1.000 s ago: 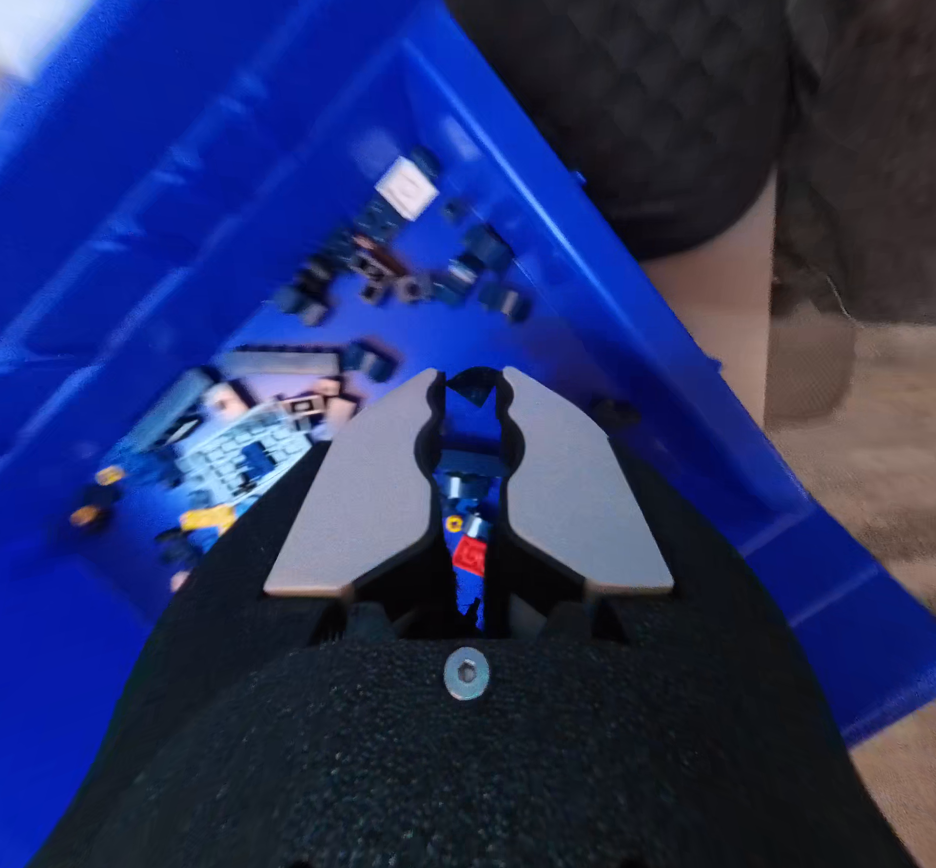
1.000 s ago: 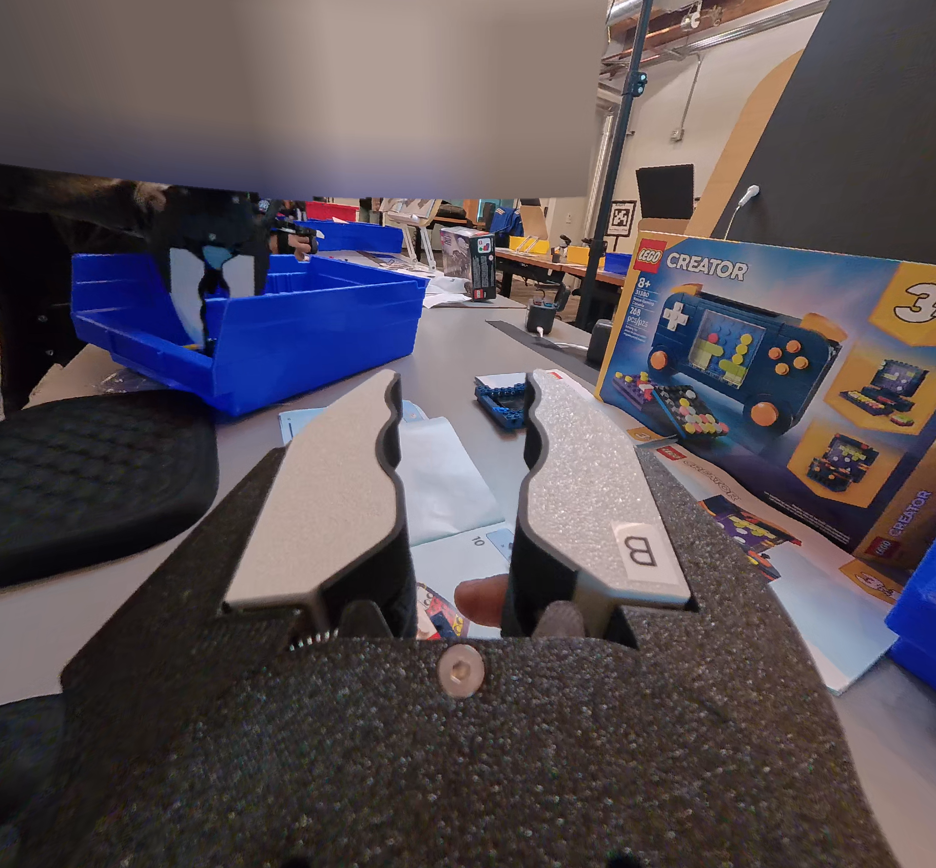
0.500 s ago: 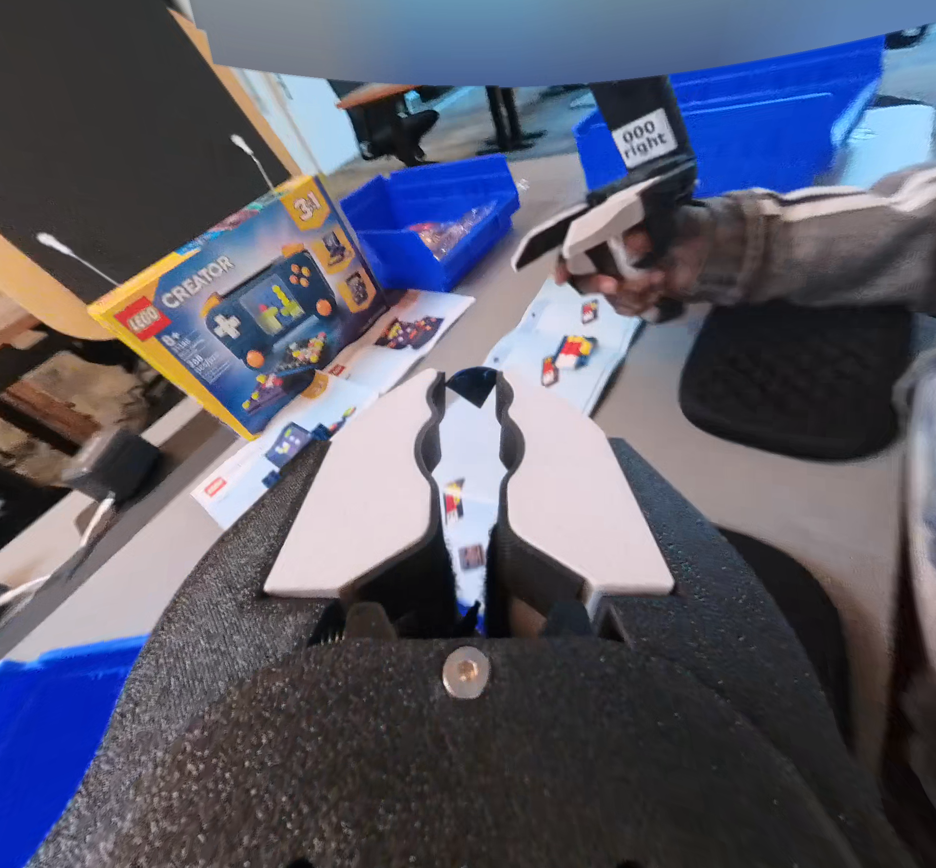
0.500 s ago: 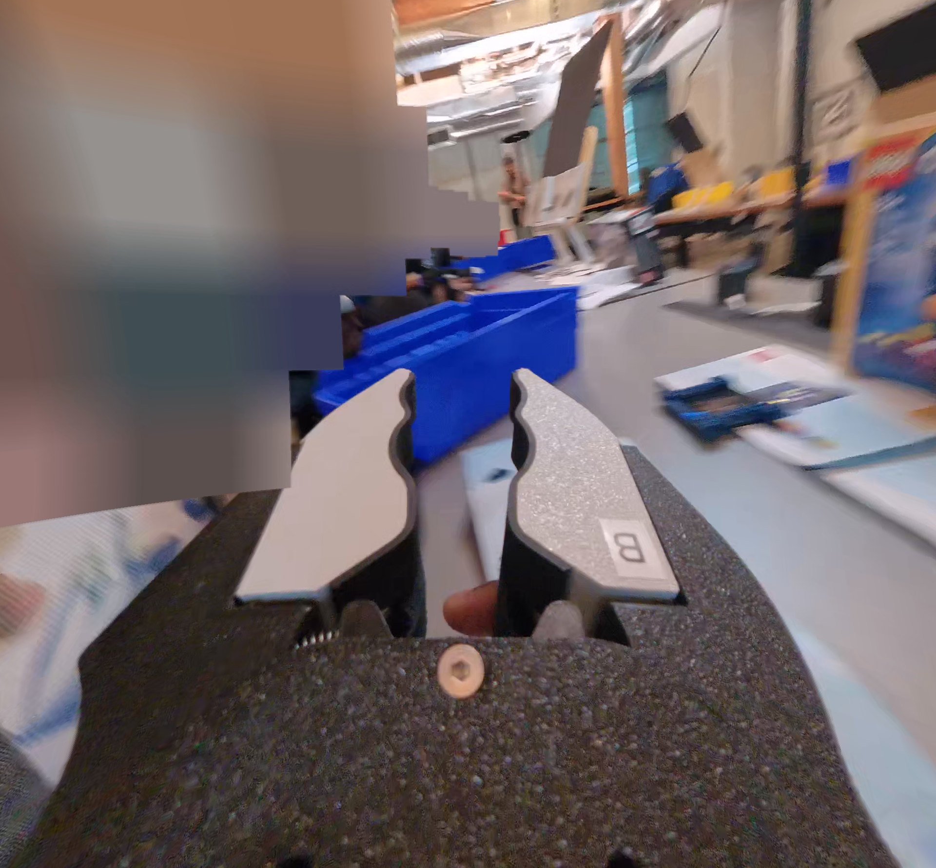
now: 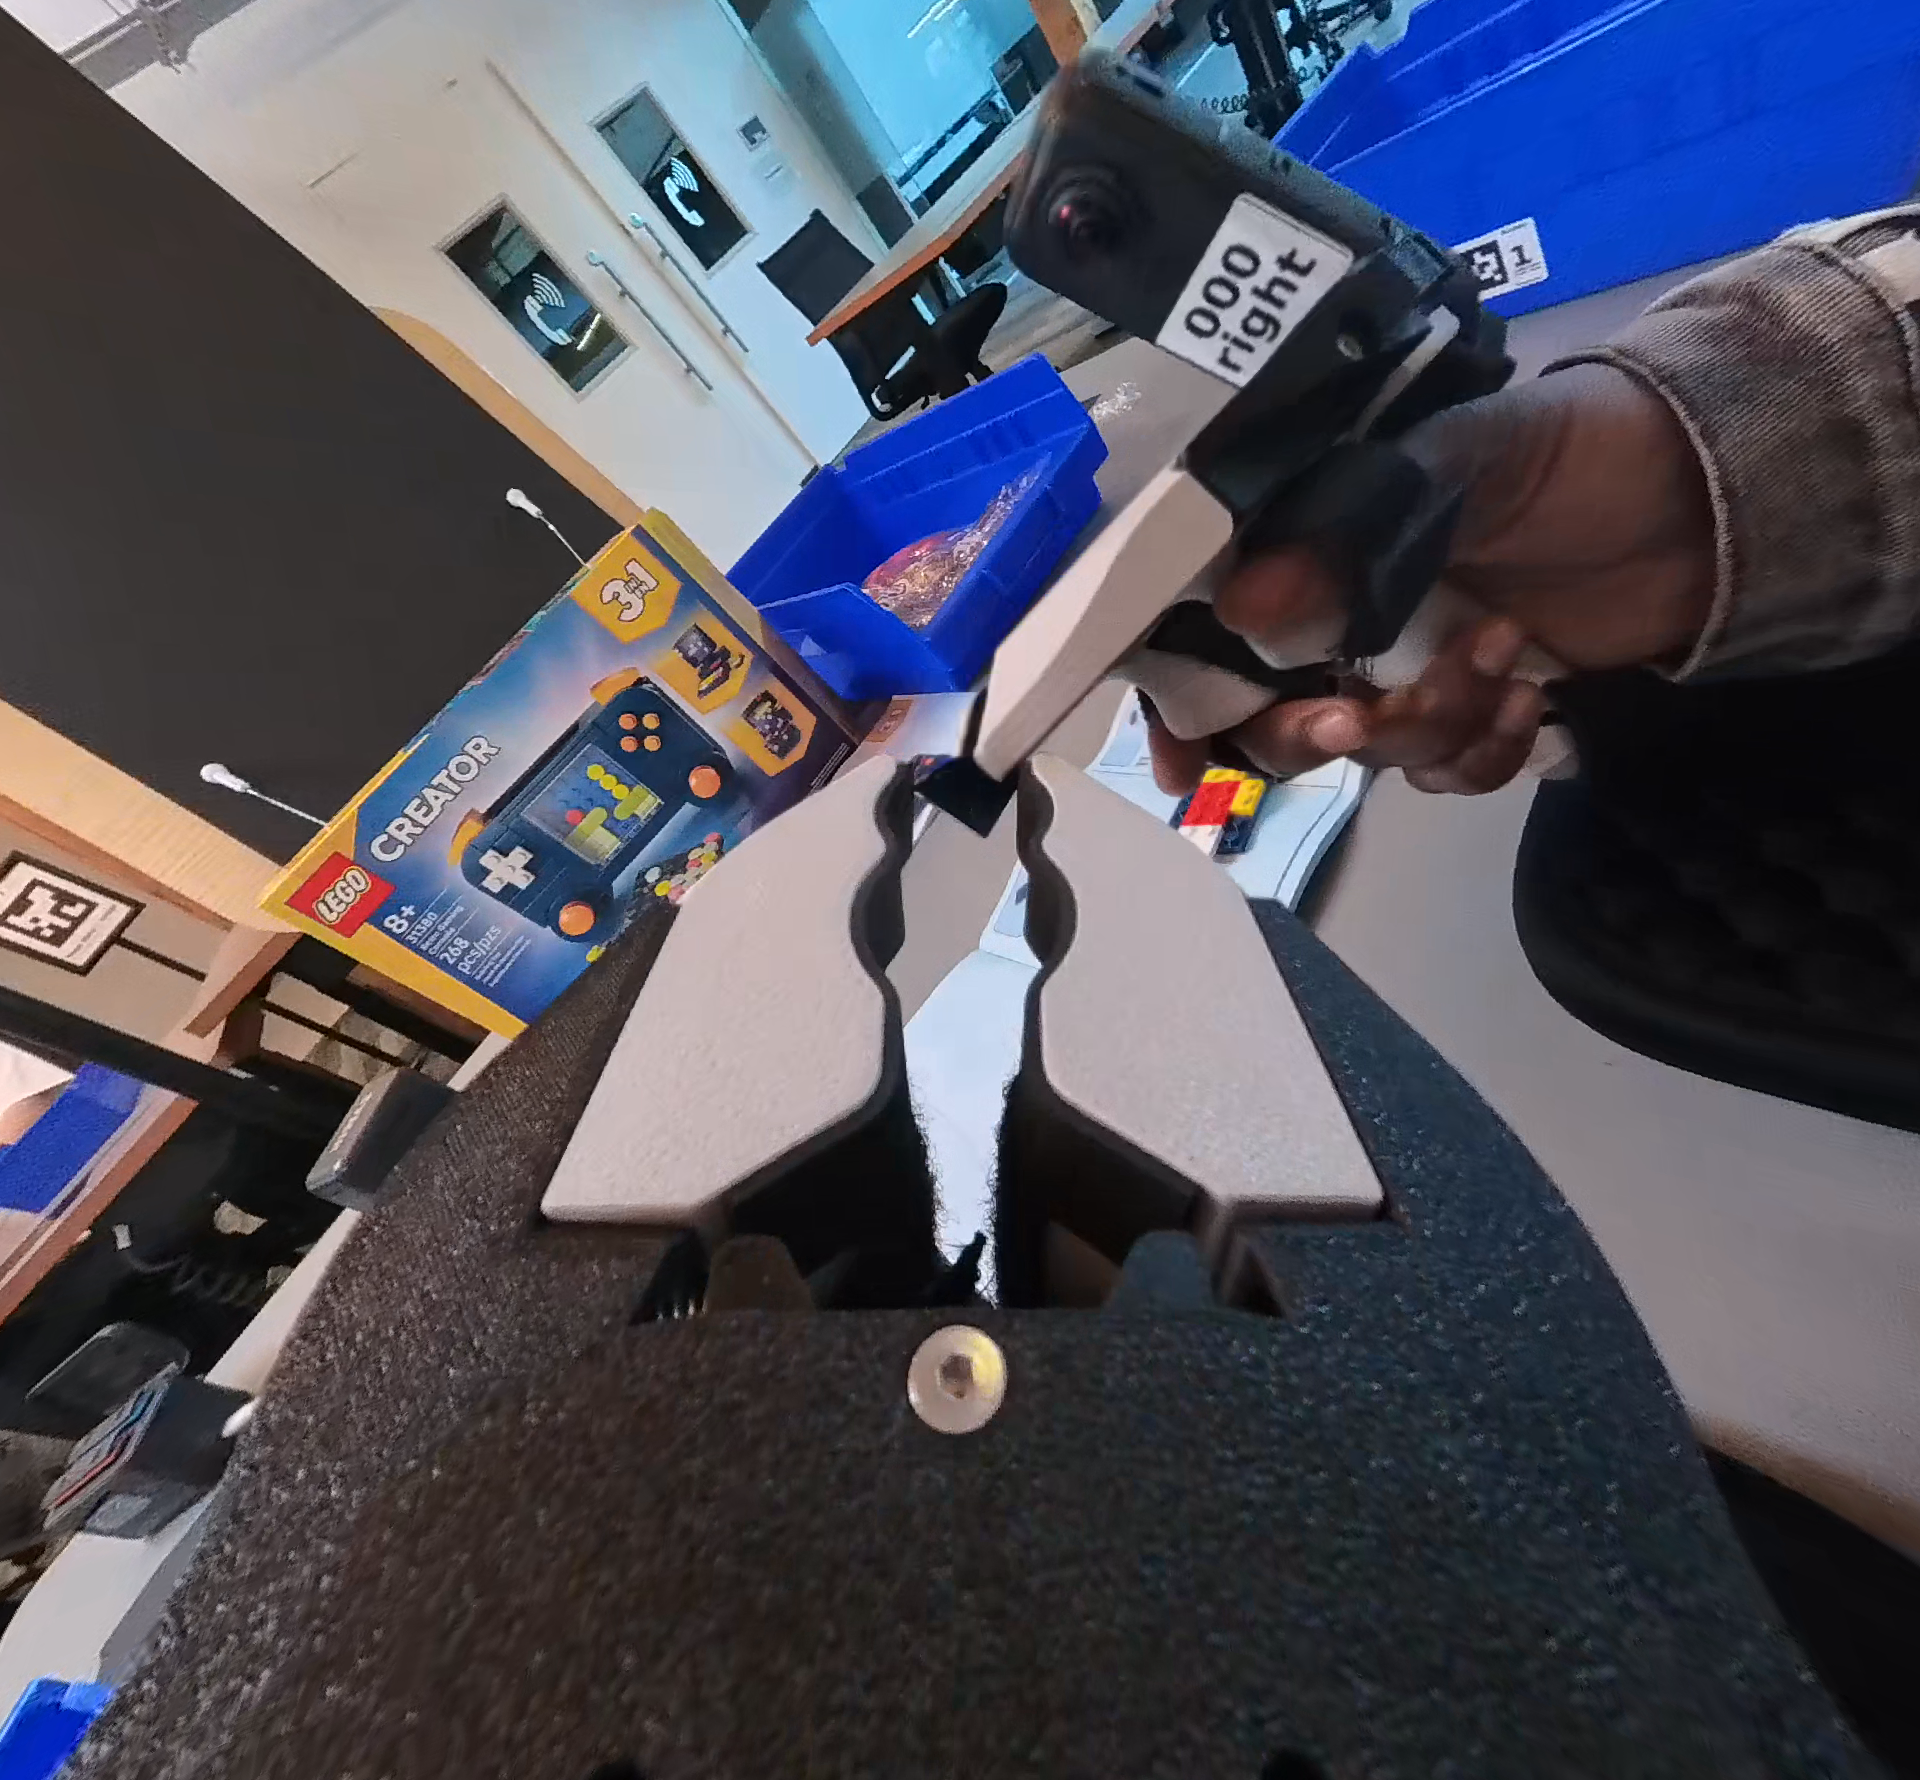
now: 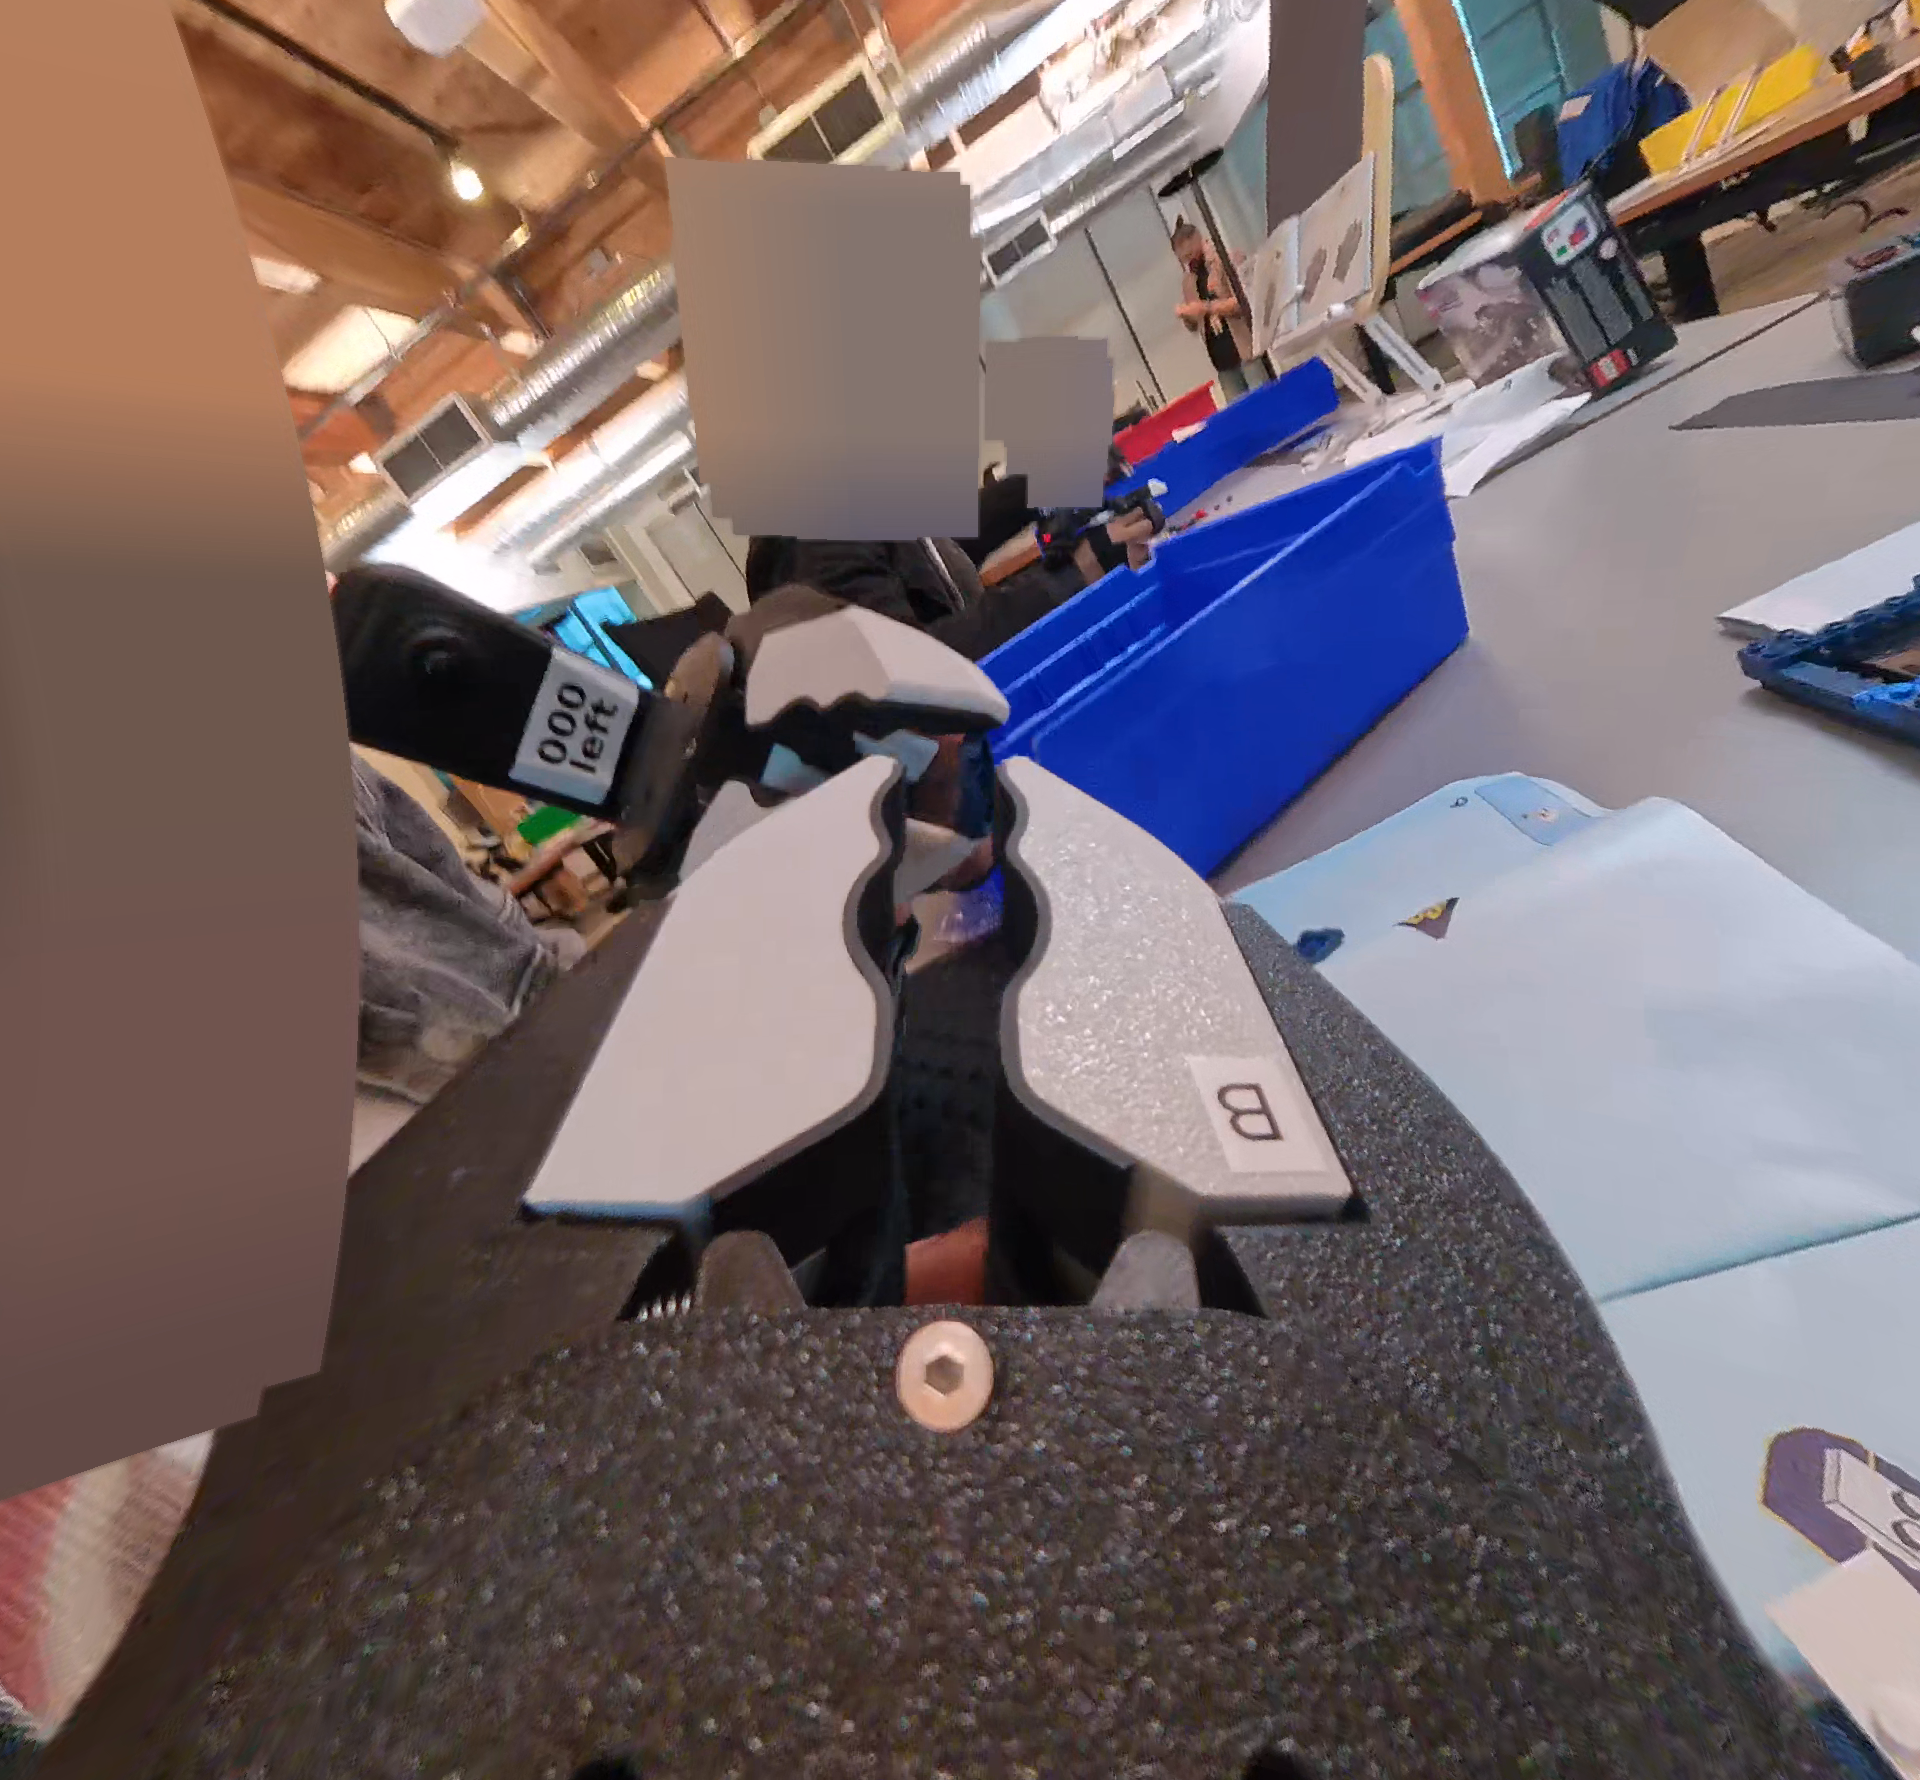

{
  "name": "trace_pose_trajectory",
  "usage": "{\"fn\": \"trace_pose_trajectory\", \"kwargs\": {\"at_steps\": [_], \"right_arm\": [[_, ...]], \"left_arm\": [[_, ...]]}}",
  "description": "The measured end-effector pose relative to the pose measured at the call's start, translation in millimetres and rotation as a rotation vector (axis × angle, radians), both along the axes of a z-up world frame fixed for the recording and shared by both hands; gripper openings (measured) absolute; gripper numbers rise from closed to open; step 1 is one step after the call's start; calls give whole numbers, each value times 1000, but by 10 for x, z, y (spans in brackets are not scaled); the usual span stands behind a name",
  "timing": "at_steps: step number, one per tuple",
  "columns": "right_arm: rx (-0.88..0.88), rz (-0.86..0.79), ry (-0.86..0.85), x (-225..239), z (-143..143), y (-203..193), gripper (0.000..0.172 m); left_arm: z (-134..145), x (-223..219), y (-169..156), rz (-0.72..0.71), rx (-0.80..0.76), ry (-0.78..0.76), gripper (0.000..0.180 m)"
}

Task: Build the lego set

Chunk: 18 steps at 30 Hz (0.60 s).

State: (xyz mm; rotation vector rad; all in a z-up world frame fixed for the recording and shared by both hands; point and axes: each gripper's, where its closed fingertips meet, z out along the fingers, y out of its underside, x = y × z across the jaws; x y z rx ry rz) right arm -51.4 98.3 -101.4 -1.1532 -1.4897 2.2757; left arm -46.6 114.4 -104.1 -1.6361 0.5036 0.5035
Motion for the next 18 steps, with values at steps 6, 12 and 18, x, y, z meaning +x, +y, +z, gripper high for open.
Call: {"fn": "trace_pose_trajectory", "kwargs": {"at_steps": [6, 12, 18], "right_arm": [[75, -123, 32, 76, 17, 352, 5], [-122, -507, 110, 364, 62, 1498, 4], [-199, -544, 121, 399, -68, 1620, 4]], "left_arm": [[-38, 2, 2, -32, 12, -92, 24], [-479, 46, 190, -128, -181, -442, 47], [-857, -11, 508, -95, -401, -475, 50]]}}
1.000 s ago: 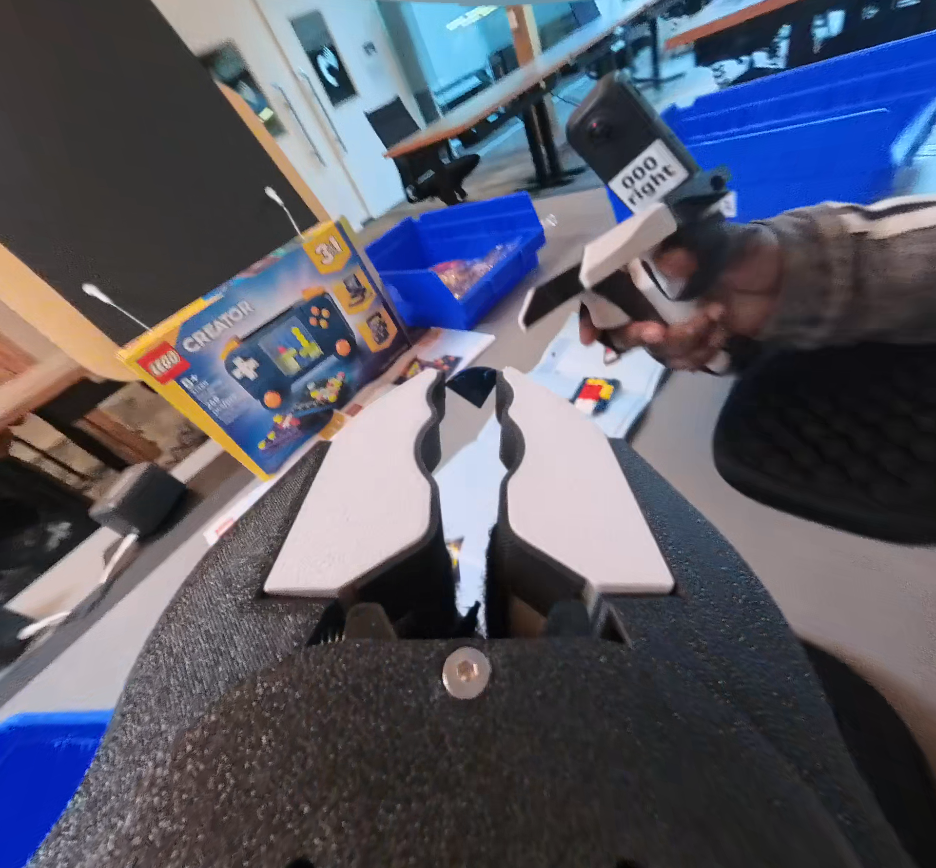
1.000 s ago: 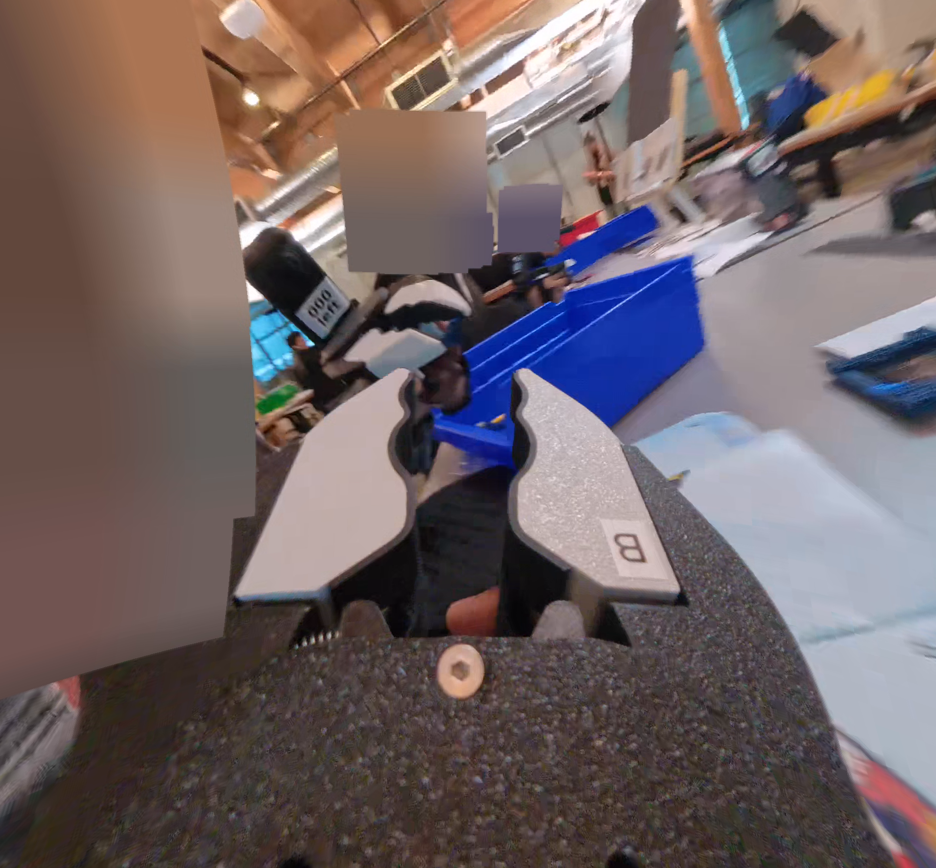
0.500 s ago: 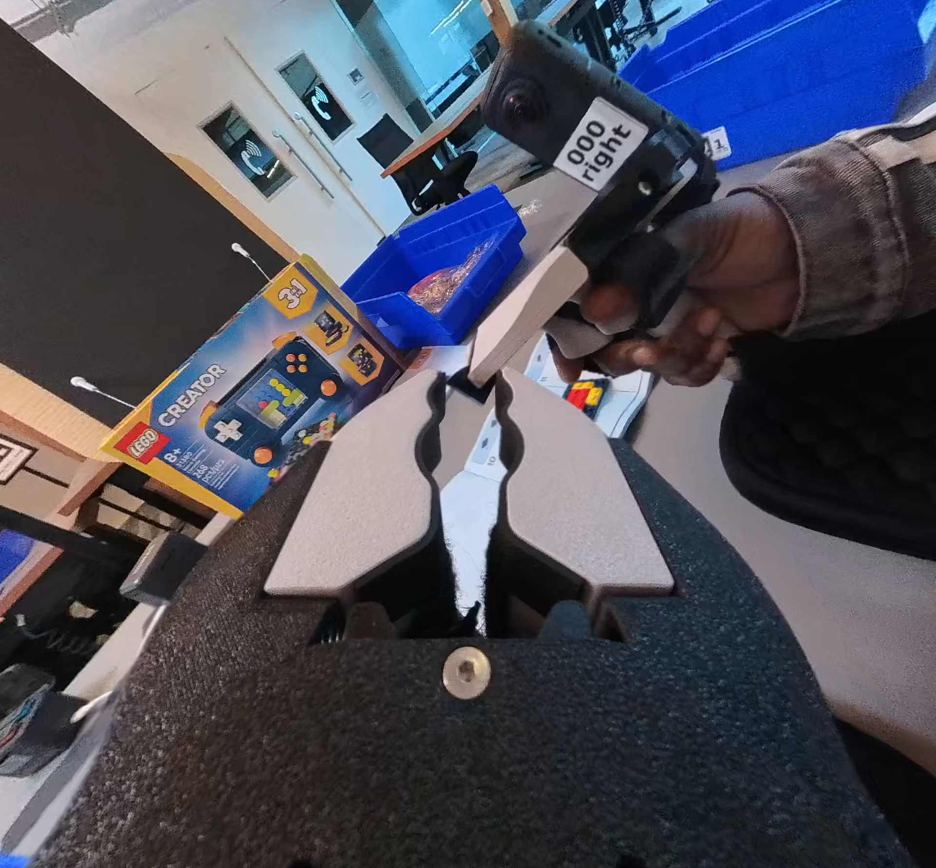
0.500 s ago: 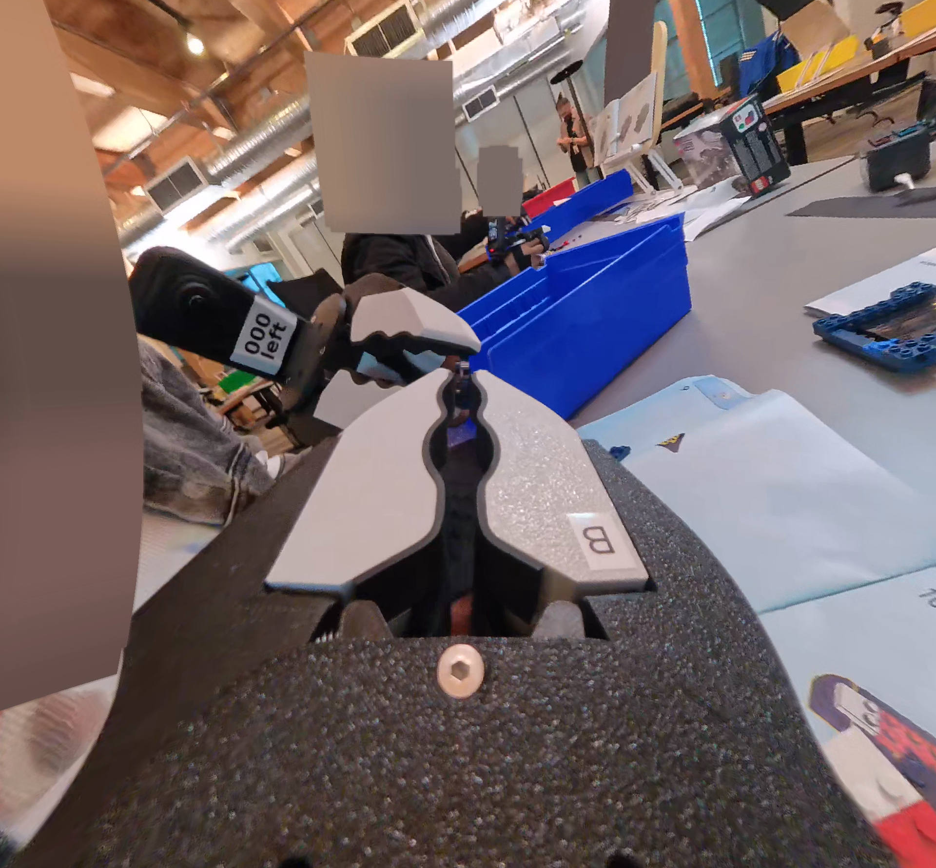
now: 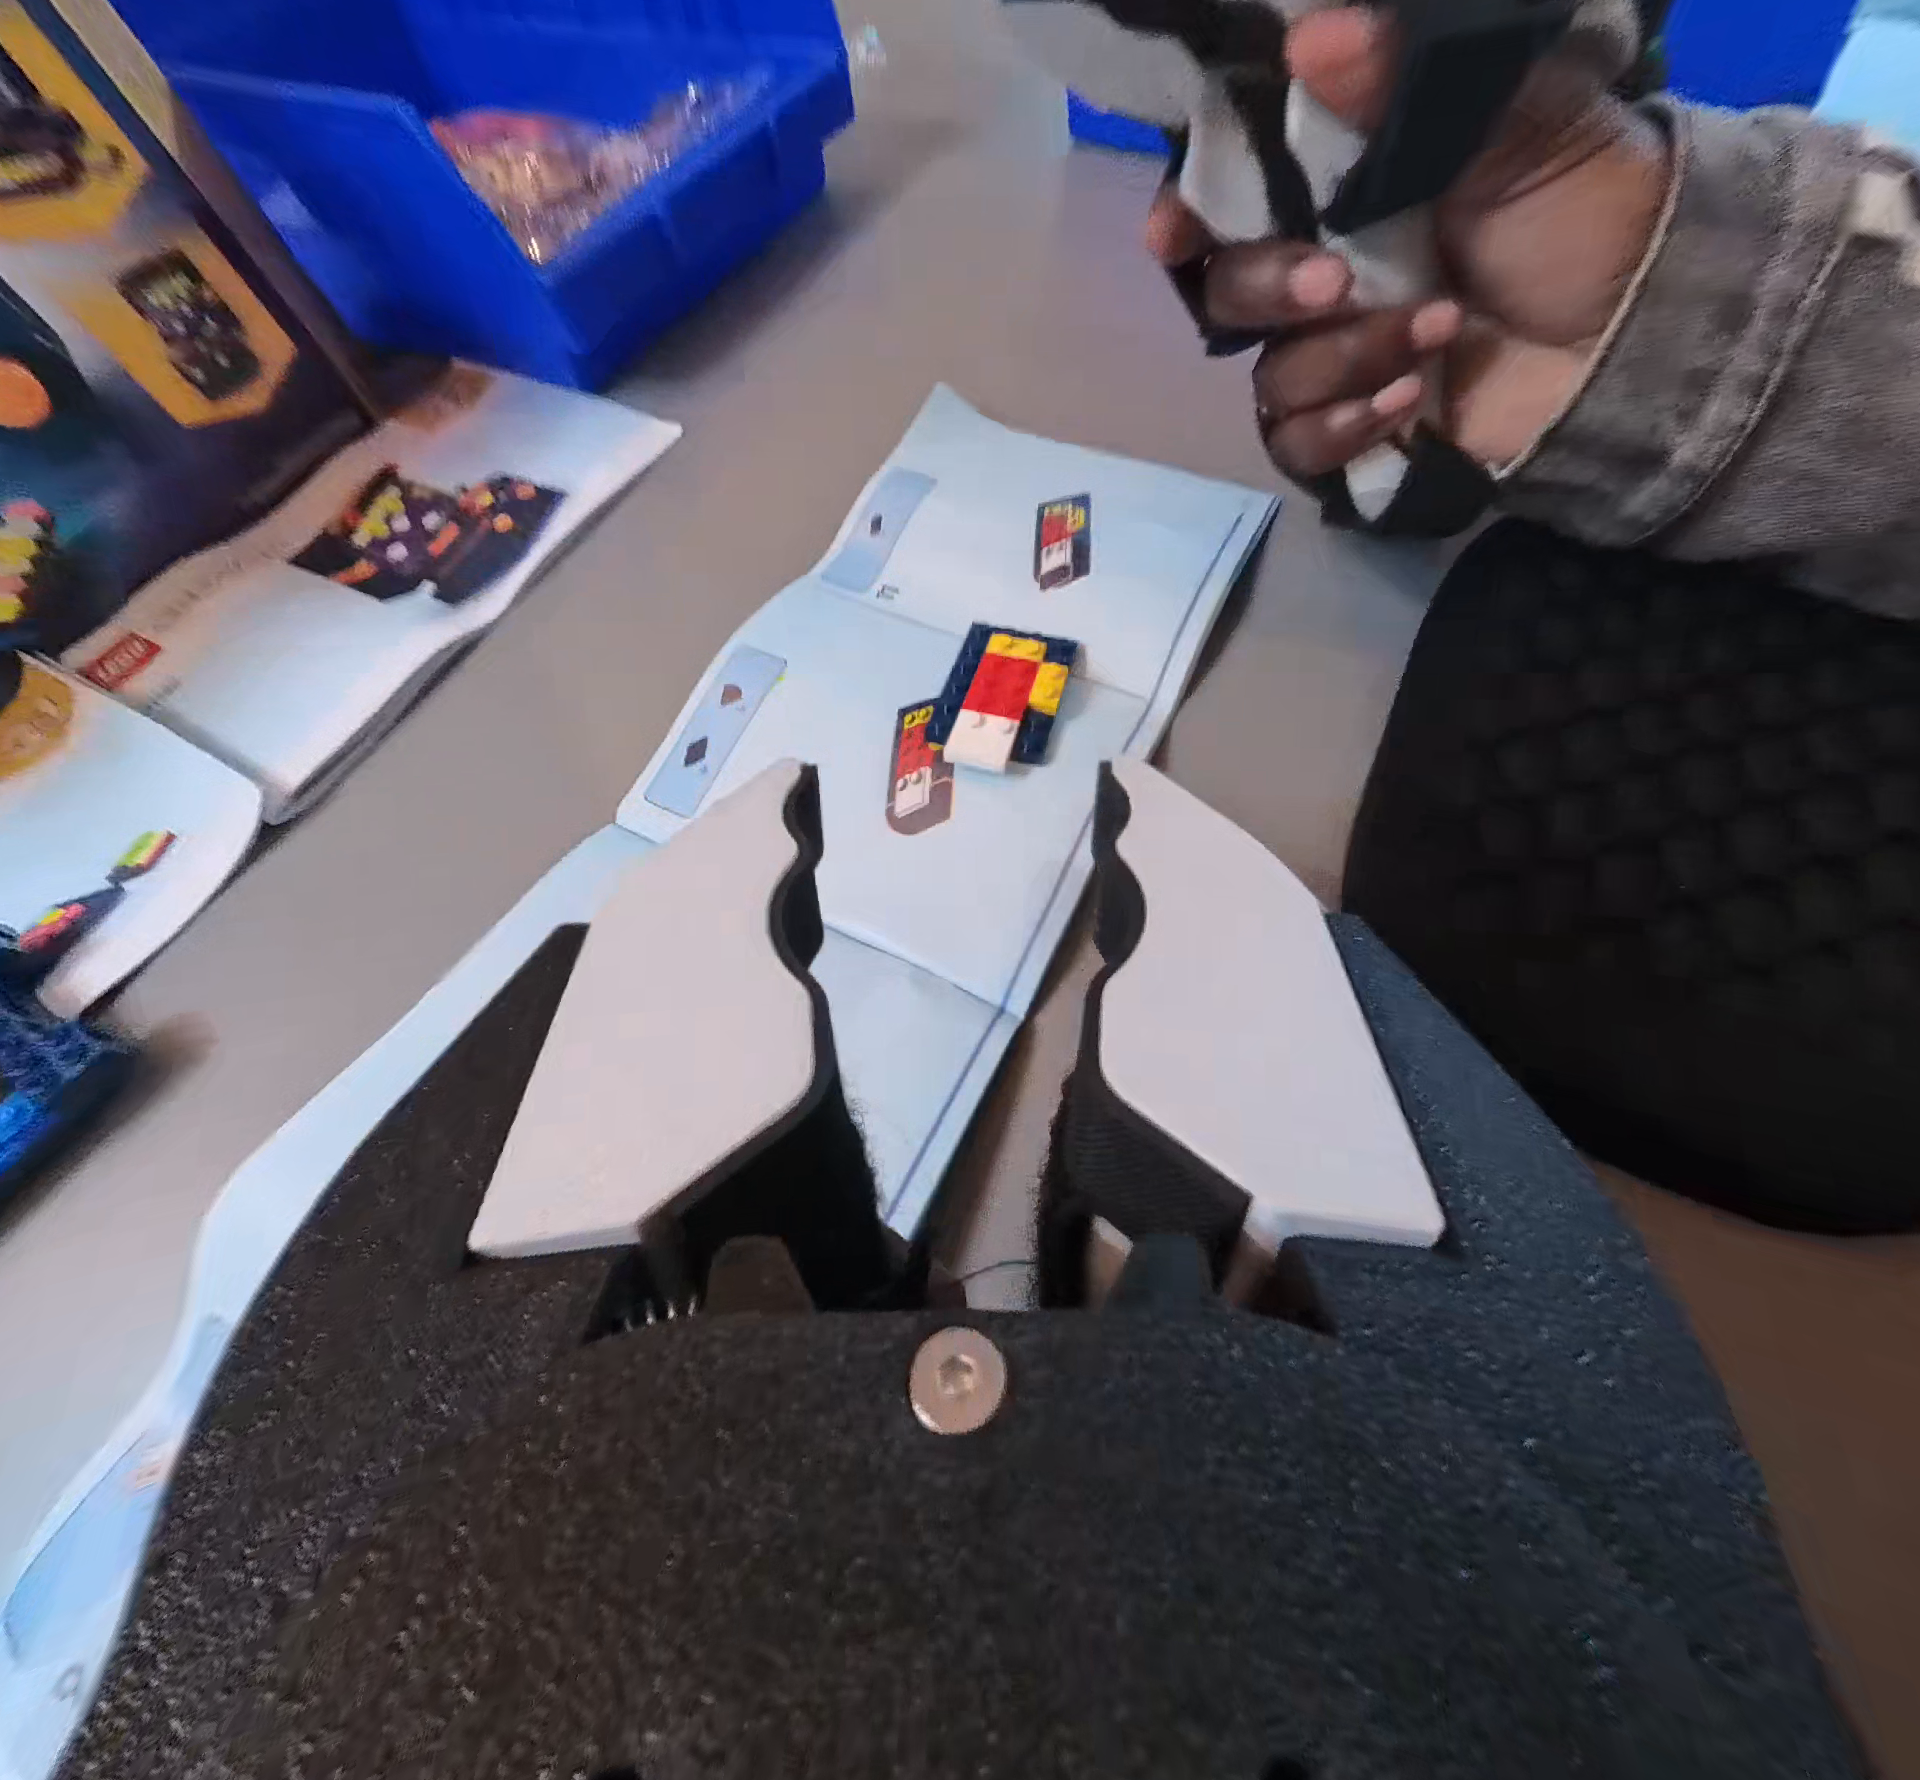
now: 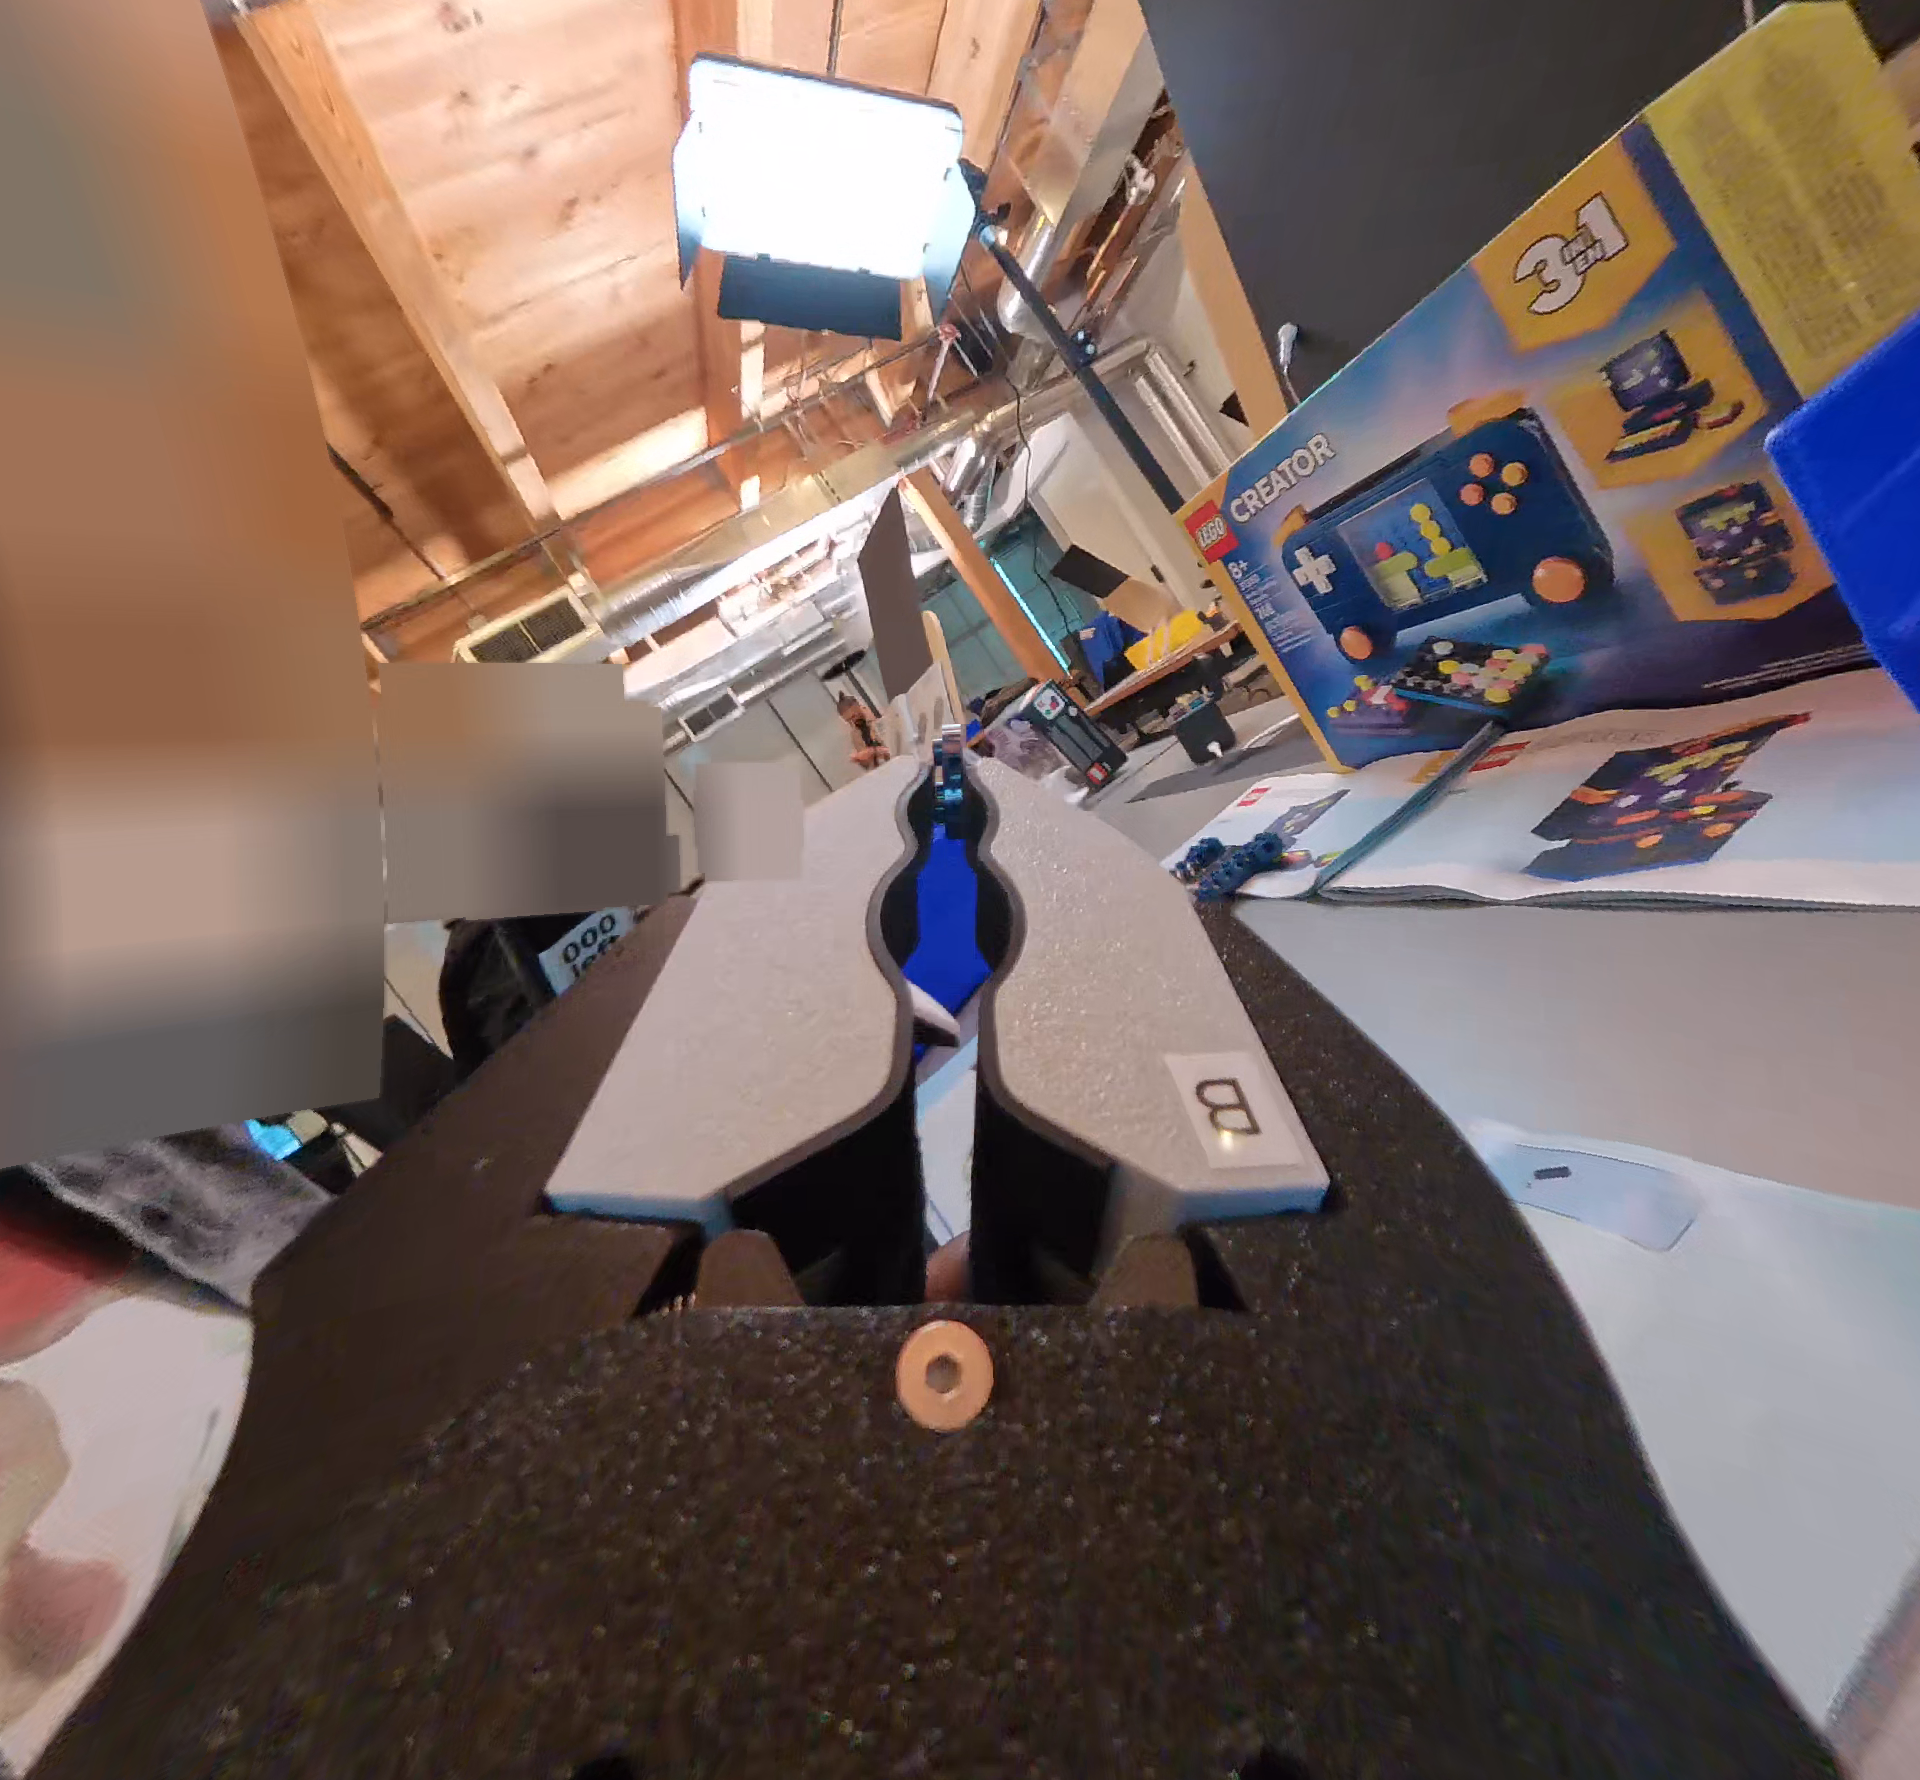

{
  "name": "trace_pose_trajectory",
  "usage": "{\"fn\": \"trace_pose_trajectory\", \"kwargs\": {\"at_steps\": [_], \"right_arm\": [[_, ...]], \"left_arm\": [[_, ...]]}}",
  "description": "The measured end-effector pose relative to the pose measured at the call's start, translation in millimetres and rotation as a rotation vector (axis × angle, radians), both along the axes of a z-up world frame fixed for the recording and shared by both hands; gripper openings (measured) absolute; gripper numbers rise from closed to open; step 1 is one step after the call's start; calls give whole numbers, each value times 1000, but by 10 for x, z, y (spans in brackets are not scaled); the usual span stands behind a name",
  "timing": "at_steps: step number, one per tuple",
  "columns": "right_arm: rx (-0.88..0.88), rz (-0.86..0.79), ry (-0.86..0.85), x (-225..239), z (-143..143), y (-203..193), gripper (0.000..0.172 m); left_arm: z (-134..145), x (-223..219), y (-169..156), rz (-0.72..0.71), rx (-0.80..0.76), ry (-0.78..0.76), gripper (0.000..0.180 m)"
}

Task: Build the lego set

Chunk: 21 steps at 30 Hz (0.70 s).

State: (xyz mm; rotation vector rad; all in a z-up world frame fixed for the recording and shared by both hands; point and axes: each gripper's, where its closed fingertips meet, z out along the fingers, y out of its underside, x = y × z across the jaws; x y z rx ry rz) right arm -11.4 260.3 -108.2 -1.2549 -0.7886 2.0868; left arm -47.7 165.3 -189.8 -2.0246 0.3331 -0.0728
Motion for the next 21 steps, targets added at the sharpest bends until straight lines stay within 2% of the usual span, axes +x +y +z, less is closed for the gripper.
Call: {"fn": "trace_pose_trajectory", "kwargs": {"at_steps": [3, 7, 10, 17, 21], "right_arm": [[54, 27, -74, -60, -120, -50, 4], [41, 59, -145, -119, -254, -62, 5], [90, 70, -254, -188, -423, -106, 5], [387, 176, -482, -288, -795, -428, 5], [364, 218, -514, -299, -856, -468, 5]], "left_arm": [[-179, 14, 7, 3, -27, -25, 48], [-107, -86, 1, 19, 79, 27, 40], [-223, -54, -13, -13, 2, -15, 42], [-412, -45, -54, -35, -97, 67, 33], [-403, -31, -65, -52, -90, 47, 25]]}}
